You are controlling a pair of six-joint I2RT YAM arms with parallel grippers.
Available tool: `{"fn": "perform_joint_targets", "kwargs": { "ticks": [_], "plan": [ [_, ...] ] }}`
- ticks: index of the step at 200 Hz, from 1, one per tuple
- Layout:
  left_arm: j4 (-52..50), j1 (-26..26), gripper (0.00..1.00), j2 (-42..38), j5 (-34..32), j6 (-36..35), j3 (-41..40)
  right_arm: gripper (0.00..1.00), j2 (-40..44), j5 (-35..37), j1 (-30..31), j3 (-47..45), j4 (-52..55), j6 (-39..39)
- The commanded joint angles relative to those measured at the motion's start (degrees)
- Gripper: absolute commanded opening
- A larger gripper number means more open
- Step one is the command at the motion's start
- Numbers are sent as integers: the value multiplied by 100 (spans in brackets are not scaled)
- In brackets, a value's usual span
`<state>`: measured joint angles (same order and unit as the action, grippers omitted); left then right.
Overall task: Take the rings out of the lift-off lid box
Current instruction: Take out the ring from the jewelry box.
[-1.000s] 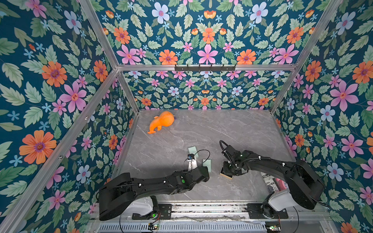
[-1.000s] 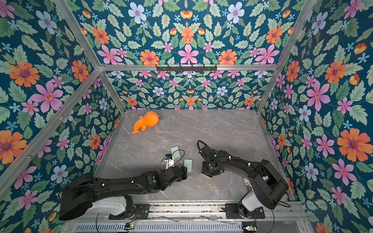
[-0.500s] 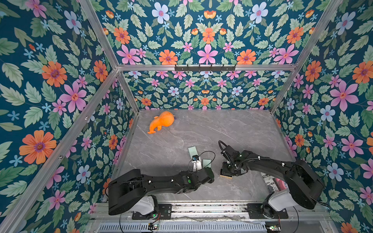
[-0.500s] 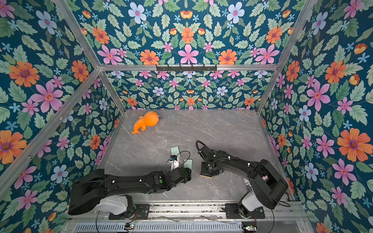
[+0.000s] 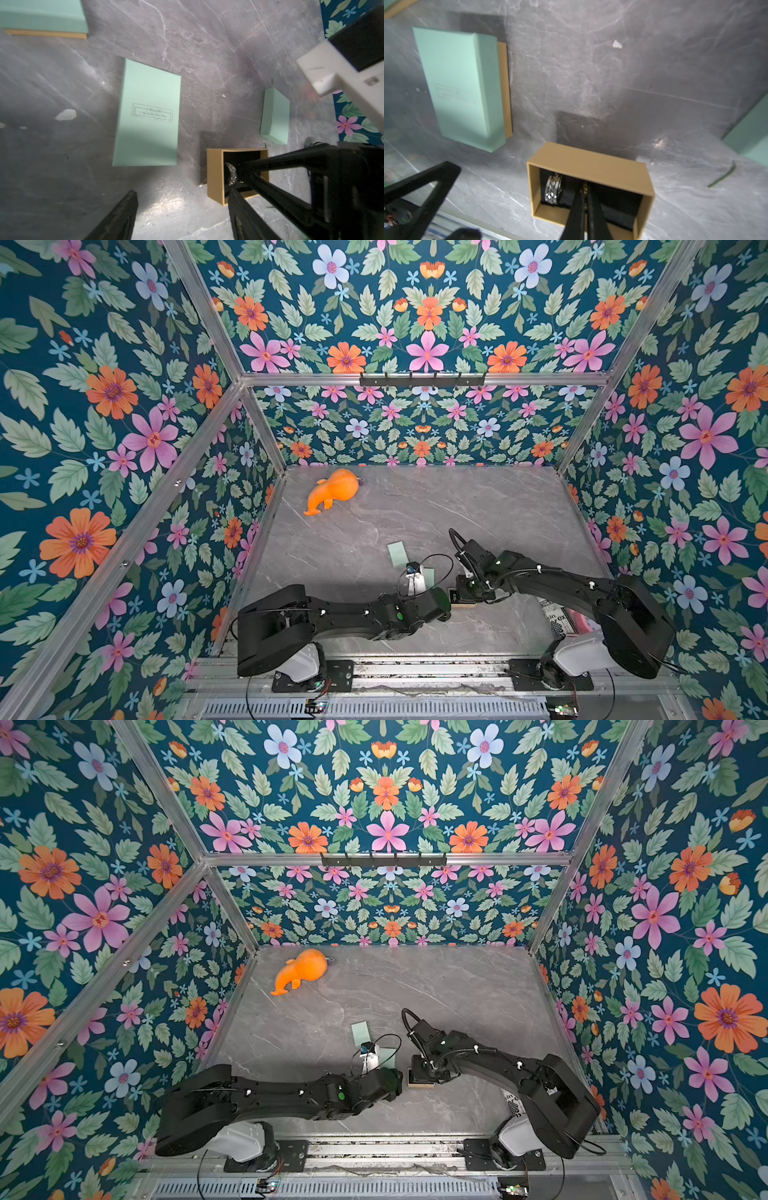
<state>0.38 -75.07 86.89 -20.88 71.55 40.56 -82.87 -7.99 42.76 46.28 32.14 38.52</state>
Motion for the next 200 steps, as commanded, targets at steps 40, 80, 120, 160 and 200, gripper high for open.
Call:
{"fn": "perform_joint_targets", "kwargs": {
  "ticks": [40,80,120,160,200],
  "plan": [
    [245,-77,59,267,91,35,84,0,-60,-257,155,-125,-215,-99],
    [326,-136,54,463,159,35,170,0,-129,-256,248,-119,-280,-124],
    [348,-181,47,633,207,31,234,0,-211,-231,307,-104,-303,-126],
    [314,-184,40,671,174,43,238,0,-203,-213,351,-94,-325,-125],
    [261,-184,36,664,128,35,262,0,-267,-205,451,-43,-357,-125]
  ]
}}
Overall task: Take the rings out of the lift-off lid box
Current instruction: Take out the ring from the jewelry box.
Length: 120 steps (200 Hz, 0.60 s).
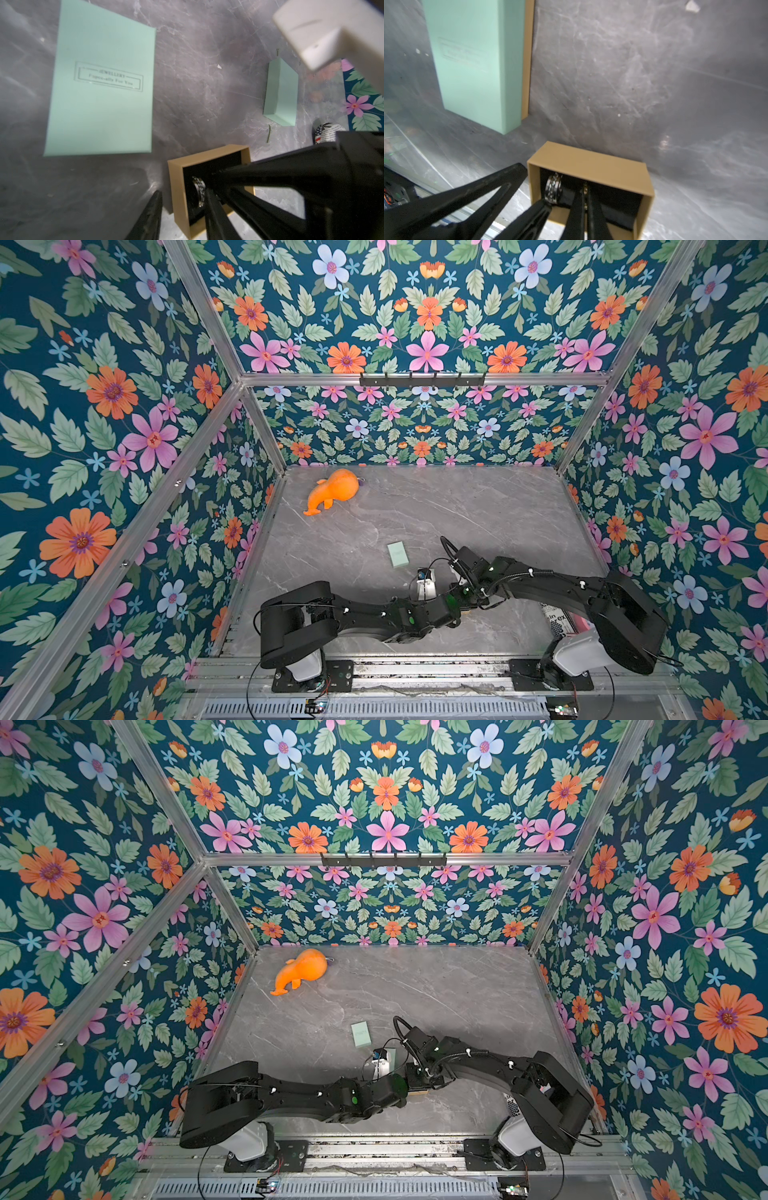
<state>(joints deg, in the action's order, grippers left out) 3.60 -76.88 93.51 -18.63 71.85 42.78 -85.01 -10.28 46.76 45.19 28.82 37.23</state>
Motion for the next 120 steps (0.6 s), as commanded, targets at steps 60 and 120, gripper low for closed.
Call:
{"fn": "perform_joint_targets", "kwargs": {
  "ticks": [60,120],
  "plan": [
    [-49,-11,36,-278,-361,151,-175,0,-135,96,109,70,-3,12],
    [-28,-20,33,-159,-299,168,-157,0,-194,67,166,122,-51,38]
  ]
}}
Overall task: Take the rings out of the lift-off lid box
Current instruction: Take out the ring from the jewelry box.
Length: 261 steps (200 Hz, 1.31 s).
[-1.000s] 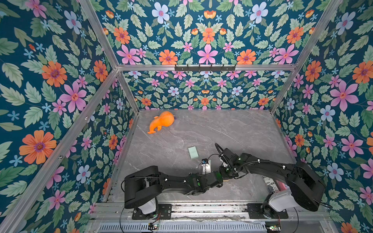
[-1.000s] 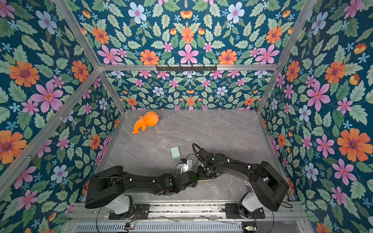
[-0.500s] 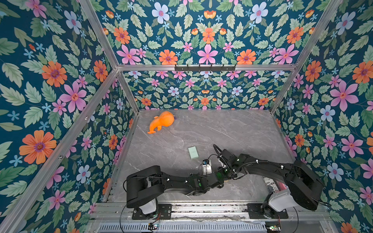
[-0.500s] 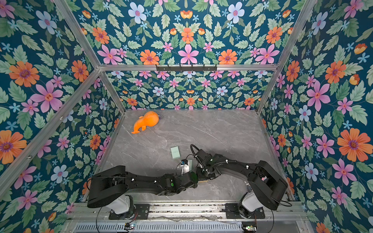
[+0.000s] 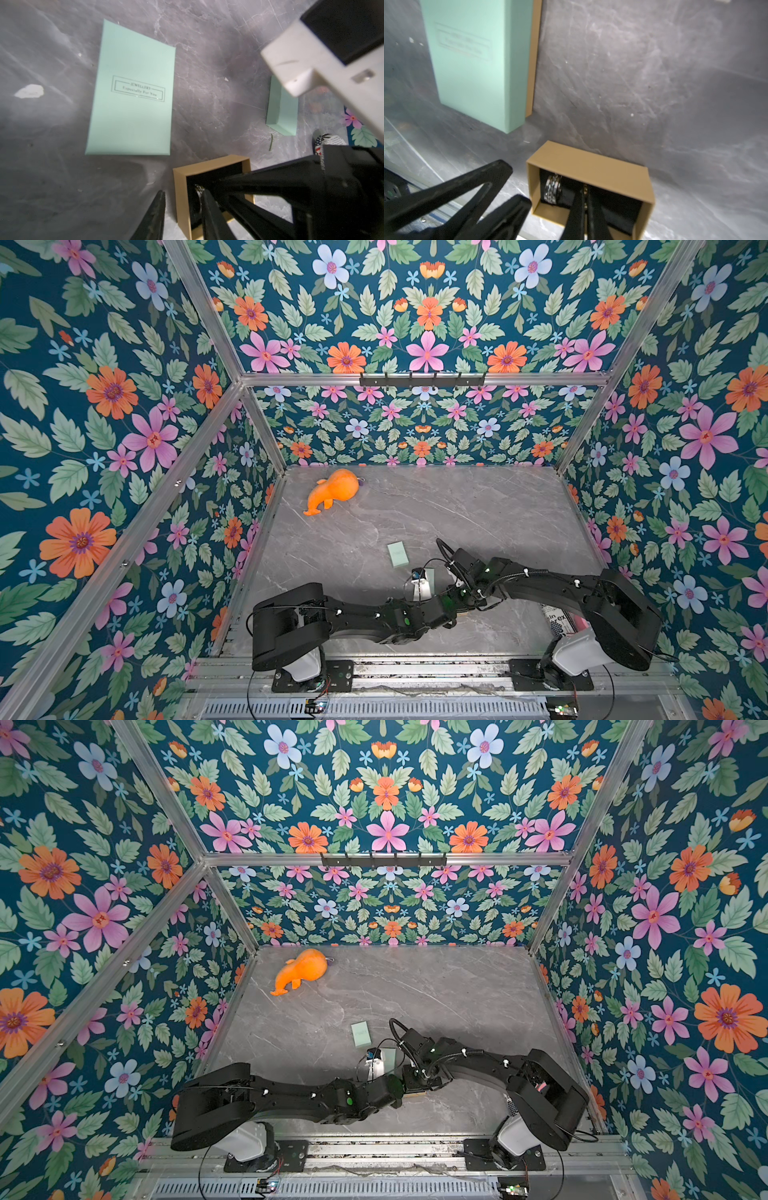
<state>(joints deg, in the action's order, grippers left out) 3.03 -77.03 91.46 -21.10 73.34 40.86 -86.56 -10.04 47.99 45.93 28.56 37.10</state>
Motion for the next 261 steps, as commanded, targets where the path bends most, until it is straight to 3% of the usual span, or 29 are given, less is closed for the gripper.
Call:
{"fn": "perform_joint_targets", "kwargs": {
  "ticks": [1,96,261],
  "plan": [
    [30,0,33,56,-52,21,36,0,-42,44,44,57,-25,52],
    [-70,0,17,179,-42,-25,123,0,-71,75,101,166,50,78],
    [-127,3,8,452,120,-115,291,0,333,33,136,32,-188,73]
  ]
}}
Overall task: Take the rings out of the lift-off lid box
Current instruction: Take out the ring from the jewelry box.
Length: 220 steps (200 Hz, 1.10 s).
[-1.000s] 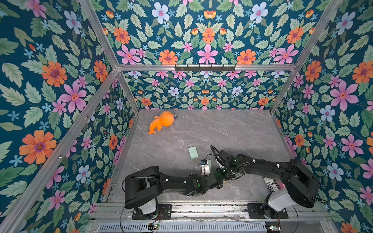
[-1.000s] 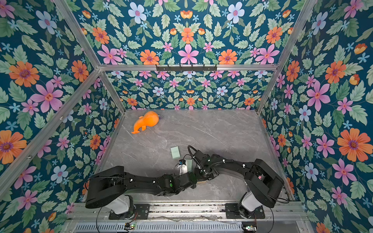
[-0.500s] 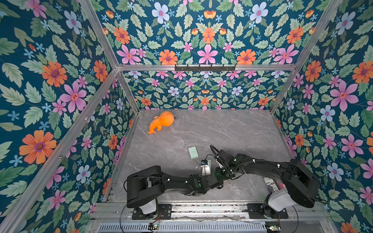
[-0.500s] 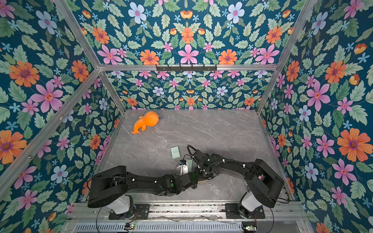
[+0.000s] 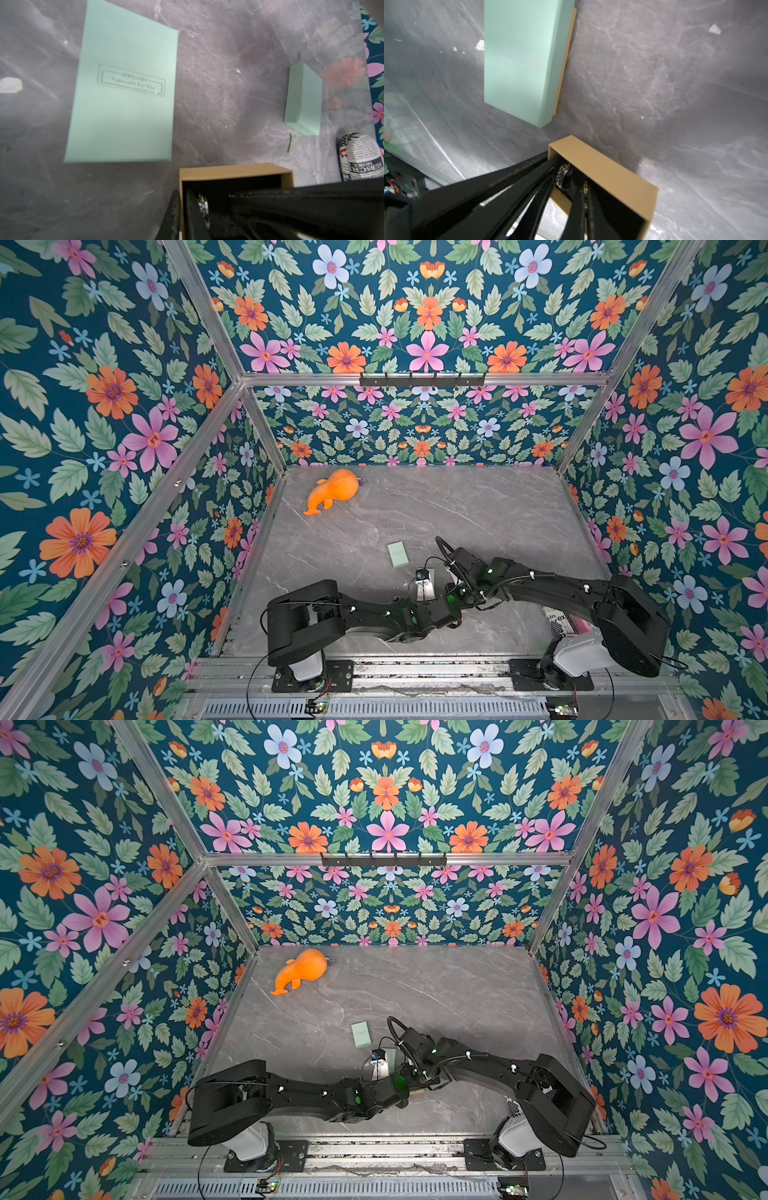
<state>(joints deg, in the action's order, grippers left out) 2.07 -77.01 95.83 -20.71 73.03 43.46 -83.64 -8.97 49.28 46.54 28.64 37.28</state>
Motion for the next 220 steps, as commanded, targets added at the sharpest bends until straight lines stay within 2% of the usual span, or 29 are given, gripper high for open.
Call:
{"fn": "perform_joint_targets", "kwargs": {
  "ticks": [1,30,112,220],
  "plan": [
    [-31,2,8,14,78,-82,31,0,45,-72,10,-35,-199,58],
    [-31,-4,5,1,95,-82,26,0,160,-54,12,-116,-282,102],
    [-47,-7,4,-12,107,-96,38,0,637,-7,-69,-407,-517,201],
    [-178,-4,4,-64,25,-114,100,0,1296,-645,-577,-900,-887,302]
  ]
}}
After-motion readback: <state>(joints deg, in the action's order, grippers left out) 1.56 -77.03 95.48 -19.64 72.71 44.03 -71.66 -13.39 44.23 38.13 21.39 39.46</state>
